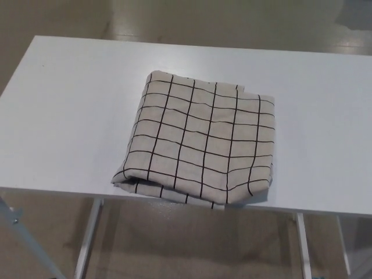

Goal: Use the left hand to fold a white towel with checkered patterns in half.

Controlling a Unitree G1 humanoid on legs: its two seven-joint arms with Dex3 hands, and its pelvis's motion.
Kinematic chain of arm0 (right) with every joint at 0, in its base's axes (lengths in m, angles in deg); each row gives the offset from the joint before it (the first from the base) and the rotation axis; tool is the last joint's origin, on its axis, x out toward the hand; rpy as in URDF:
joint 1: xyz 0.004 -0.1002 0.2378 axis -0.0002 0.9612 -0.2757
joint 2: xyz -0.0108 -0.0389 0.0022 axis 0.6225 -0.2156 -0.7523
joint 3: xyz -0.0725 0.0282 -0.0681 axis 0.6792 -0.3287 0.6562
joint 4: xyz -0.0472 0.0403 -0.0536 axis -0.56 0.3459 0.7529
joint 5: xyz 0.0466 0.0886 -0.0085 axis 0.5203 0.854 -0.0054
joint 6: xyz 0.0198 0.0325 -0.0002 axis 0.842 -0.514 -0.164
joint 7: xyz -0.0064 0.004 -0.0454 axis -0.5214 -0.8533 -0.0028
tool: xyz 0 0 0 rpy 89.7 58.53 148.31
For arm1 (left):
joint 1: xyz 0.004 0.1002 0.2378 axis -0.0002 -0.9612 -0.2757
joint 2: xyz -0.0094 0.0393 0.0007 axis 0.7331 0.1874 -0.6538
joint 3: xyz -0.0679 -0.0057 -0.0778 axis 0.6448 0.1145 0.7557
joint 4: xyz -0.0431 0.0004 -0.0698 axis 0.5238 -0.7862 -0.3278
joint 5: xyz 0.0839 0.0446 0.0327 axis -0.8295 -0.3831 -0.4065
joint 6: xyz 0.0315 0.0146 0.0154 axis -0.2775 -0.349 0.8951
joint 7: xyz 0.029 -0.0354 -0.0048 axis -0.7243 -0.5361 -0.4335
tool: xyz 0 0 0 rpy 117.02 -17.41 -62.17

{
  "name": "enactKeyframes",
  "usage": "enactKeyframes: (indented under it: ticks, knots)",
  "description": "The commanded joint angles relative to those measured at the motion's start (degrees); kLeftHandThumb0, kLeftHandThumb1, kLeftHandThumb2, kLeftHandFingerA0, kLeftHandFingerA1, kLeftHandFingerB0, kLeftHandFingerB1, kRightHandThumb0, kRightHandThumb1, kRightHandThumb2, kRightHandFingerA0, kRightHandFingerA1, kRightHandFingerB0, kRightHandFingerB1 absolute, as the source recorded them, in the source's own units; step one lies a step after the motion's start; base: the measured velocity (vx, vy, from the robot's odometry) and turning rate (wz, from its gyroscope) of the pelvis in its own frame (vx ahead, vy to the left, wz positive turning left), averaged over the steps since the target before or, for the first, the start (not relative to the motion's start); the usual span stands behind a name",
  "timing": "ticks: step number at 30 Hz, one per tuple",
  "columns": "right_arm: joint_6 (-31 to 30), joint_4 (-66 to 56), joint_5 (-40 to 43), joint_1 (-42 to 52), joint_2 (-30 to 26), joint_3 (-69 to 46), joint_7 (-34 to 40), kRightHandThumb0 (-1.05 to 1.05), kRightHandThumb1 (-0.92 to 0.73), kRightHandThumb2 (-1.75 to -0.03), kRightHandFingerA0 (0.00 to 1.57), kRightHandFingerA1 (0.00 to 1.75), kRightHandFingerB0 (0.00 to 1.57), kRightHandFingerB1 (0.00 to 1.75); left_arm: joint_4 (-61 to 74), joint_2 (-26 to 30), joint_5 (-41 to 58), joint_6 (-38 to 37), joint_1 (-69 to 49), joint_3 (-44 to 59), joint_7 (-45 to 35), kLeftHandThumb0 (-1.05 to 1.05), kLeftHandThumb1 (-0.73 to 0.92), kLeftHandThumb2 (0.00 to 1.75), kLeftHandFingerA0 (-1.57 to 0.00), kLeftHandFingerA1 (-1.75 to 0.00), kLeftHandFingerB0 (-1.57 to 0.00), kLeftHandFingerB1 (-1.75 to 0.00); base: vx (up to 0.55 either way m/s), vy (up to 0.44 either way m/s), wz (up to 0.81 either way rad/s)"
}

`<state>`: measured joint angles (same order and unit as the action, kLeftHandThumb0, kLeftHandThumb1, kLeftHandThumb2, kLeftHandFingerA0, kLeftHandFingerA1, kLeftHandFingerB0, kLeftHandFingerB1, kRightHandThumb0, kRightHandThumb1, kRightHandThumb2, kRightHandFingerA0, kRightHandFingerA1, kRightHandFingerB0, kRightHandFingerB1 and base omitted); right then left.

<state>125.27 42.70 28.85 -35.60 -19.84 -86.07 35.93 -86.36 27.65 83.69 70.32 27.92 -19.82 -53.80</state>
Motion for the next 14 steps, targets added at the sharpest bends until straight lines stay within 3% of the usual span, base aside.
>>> enactKeyframes:
  ticks: [1, 14]
  knots:
    - [-5.6, 1.2, 1.9, -1.6, 0.5, -0.4, -1.3, -0.40, -0.80, -0.63, 0.53, 0.63, 0.54, 0.51, -20.7, -9.6, 4.4, 1.0, 8.0, 7.4, 16.1, -0.57, 0.34, 0.68, -0.51, -0.48, -0.43, -0.44, 0.00, 0.000, 0.00]
    - [-0.9, 6.8, 1.0, -6.5, -1.1, -0.7, -0.3, -0.38, -0.78, -0.63, 0.46, 0.57, 0.48, 0.50, -28.0, -9.2, 0.0, -6.8, 12.6, 7.6, 17.0, -0.63, 0.36, 0.71, -0.43, -0.46, -0.38, -0.43, 0.00, 0.000, 0.00]
